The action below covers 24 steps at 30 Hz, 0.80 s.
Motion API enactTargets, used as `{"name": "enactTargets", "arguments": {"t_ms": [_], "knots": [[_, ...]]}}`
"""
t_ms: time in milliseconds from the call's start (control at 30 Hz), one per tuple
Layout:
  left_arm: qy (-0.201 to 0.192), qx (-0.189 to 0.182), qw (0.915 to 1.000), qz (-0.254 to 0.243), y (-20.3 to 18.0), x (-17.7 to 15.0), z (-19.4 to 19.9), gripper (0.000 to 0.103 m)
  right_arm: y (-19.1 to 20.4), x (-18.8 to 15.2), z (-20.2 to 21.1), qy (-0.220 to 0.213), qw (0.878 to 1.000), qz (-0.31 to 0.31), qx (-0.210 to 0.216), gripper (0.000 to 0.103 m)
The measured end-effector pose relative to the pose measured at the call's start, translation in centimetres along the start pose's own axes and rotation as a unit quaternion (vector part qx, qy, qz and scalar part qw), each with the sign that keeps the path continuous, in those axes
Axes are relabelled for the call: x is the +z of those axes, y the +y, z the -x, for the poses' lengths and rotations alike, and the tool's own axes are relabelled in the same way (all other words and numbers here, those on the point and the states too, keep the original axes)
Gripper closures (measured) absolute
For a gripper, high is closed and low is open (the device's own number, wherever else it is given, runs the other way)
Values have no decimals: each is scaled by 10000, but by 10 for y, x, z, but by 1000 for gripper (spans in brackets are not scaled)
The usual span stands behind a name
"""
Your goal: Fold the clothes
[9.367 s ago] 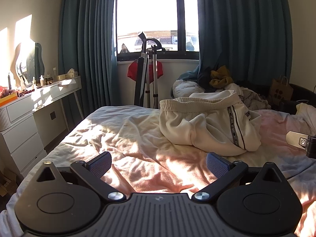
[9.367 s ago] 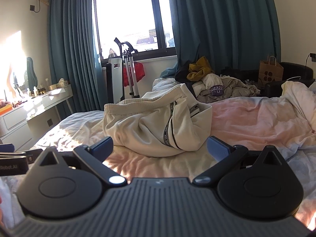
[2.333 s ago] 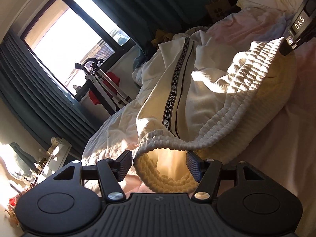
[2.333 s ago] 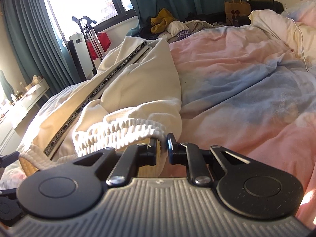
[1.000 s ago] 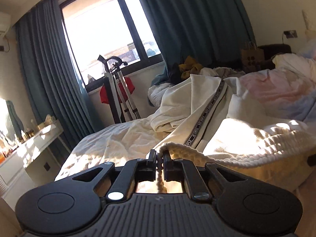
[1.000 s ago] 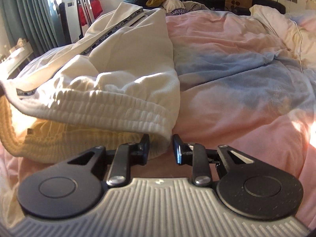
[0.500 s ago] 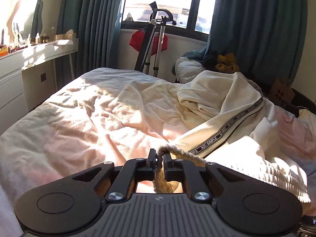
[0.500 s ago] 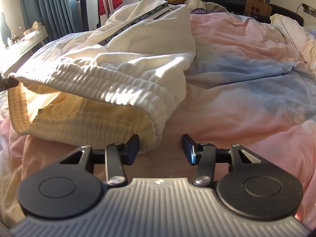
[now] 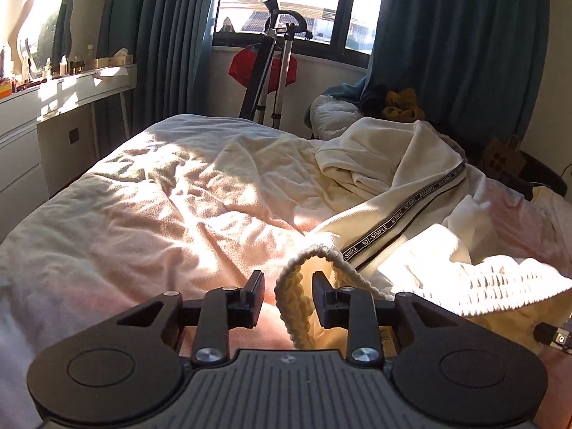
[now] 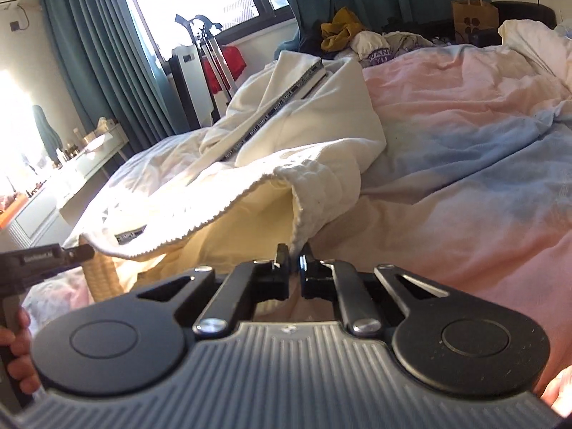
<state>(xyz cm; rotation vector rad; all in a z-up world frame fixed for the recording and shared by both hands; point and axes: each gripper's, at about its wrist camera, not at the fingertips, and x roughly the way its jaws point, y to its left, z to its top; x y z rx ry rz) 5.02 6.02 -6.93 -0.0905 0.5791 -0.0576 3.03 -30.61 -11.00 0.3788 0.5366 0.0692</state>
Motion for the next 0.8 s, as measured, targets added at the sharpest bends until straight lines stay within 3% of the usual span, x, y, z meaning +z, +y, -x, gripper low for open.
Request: {"name": "enactTargets", "arguments": {"t_ms": [100,200,267,300,367,500,567,633,700,733,800], "knots": [[-214,90,9980,-585,-15,-3,18,53,1,5,8,-154,9998,-18,113,94],[-347,432,9851,-1630,-38,-7,23,50,0,8,14,-230,9995,-80,193,94],[-475,777,9628,-2546,-57,-14,19,46,-1,9,15,-232,9994,-117,208,94],[-531,1011,9453,-3055,-68,-18,15,40,-2,10,14,-212,9994,-143,211,94],[-520,1053,9158,-3840,-83,-29,7,38,-4,9,11,-182,9994,-208,210,94],[-494,969,8468,-5207,-109,-53,-7,36,-11,8,5,-68,9990,-395,203,94],[-469,1002,8189,-5632,-118,-60,-17,36,-14,8,5,-45,9987,-449,219,94],[-438,1005,7845,-6103,-127,-66,-28,36,-14,8,5,-34,9988,-439,222,94],[-366,787,7610,-6429,-132,-68,-36,36,-14,7,5,-16,9987,-457,223,94],[-290,721,7578,-6479,-134,-66,-40,36,-14,7,5,-8,9987,-465,229,94],[-174,657,7600,-6464,-135,-59,-49,37,-15,6,3,6,9986,-476,246,94]]}}
